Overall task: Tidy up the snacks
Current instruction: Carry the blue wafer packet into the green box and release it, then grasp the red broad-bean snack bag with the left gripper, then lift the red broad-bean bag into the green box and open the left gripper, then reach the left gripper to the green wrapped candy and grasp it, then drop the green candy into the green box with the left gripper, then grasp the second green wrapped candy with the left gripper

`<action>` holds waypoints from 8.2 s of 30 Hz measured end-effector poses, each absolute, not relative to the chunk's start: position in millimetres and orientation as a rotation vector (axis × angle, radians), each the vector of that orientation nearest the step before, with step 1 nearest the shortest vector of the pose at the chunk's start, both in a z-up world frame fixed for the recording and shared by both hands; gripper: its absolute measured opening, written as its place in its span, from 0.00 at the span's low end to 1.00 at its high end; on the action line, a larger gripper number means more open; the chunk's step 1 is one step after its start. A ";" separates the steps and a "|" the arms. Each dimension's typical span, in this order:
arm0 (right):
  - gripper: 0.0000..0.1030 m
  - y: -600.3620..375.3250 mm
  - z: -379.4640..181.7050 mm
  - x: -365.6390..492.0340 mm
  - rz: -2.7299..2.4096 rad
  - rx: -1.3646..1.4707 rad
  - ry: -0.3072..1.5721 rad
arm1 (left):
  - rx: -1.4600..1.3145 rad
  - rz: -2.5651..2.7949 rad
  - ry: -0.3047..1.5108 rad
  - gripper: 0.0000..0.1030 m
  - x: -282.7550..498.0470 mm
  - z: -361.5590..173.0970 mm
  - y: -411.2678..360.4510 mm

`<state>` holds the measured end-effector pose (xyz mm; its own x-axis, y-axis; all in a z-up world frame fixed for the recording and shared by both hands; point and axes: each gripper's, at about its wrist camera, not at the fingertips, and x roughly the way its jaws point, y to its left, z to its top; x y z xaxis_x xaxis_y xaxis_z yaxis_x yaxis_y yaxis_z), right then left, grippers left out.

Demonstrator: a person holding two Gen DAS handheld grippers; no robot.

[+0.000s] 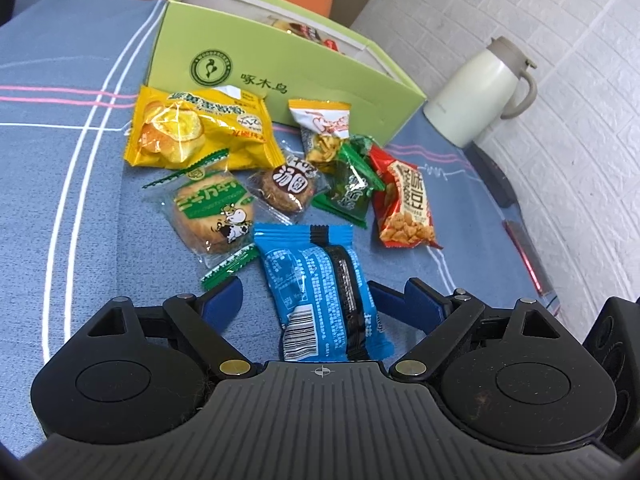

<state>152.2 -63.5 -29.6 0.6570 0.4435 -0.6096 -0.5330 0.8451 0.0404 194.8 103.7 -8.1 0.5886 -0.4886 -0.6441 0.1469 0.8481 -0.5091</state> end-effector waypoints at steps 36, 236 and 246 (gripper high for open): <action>0.80 -24.5 28.8 414.3 0.706 -0.244 0.533 | -0.385 -0.201 0.754 0.27 437.1 55.4 143.4; 0.99 -108.2 -28.8 244.8 0.603 -0.234 0.684 | -0.308 -0.437 0.894 0.33 299.5 -8.0 62.5; 0.96 -96.5 -26.2 274.5 0.592 -0.196 0.707 | -0.309 -0.454 0.906 0.41 309.4 -7.0 56.7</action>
